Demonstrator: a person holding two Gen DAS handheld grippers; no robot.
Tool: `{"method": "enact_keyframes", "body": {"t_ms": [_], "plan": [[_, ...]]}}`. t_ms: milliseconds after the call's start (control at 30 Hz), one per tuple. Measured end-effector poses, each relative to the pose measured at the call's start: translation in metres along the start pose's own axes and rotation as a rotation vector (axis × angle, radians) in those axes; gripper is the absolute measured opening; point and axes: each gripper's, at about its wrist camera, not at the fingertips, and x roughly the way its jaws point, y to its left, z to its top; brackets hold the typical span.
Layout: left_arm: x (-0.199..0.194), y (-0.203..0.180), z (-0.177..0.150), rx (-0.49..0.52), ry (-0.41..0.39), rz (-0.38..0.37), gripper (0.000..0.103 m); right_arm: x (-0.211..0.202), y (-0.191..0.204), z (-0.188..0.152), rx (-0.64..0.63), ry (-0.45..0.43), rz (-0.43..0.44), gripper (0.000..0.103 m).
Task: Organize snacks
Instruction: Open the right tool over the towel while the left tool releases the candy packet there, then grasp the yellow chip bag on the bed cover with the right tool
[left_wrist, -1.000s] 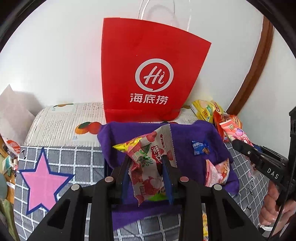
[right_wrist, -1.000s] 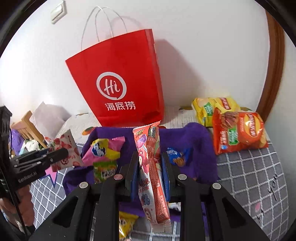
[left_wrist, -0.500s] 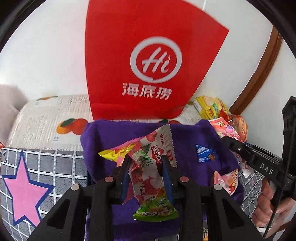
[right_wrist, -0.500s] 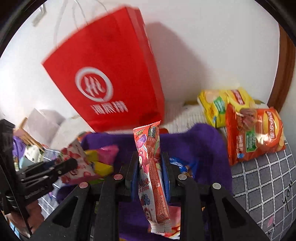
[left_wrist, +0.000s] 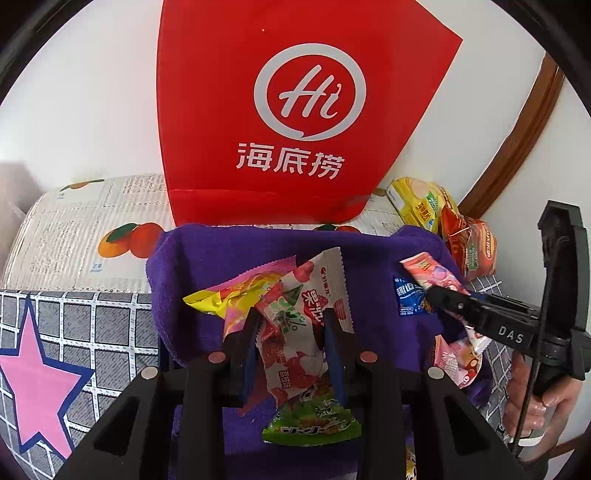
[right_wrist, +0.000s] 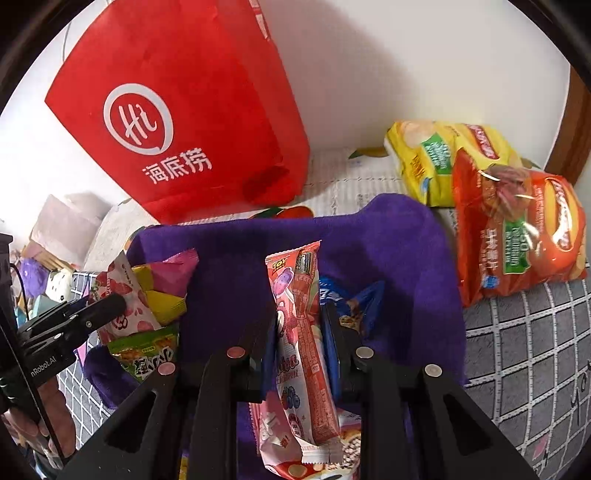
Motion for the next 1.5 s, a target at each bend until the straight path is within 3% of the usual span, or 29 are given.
{"method": "enact_keyframes", "body": {"t_ms": [200, 333, 600, 800, 1167, 1333, 1400, 1500], "plan": [[0.0, 0.0, 0.0, 0.002, 0.0, -0.013, 0.031, 0.008, 0.004, 0.0, -0.014, 0.021, -0.014, 0.026], [0.001, 0.0, 0.0, 0.001, 0.004, -0.017, 0.032, 0.01, 0.004, 0.001, -0.01, 0.039, -0.016, 0.034], [-0.002, -0.004, 0.001, 0.004, 0.01, -0.034, 0.041, -0.016, 0.017, 0.002, -0.055, -0.054, -0.058, 0.048], [-0.013, -0.012, 0.003, 0.009, 0.004, -0.068, 0.049, -0.051, 0.031, -0.003, -0.074, -0.144, -0.115, 0.05], [-0.062, -0.032, 0.006, 0.027, -0.046, -0.05, 0.05, -0.098, 0.05, -0.06, -0.102, -0.144, -0.116, 0.05], [-0.096, -0.035, -0.009, 0.047, -0.083, -0.032, 0.057, -0.102, 0.062, -0.095, -0.068, -0.09, -0.026, 0.051], [-0.104, -0.031, -0.016, 0.045, -0.082, -0.023, 0.057, -0.099, 0.068, -0.106, -0.06, -0.069, -0.011, 0.058], [-0.114, -0.022, -0.028, 0.041, -0.078, -0.006, 0.057, -0.091, 0.078, -0.123, -0.059, -0.038, 0.013, 0.059]]}}
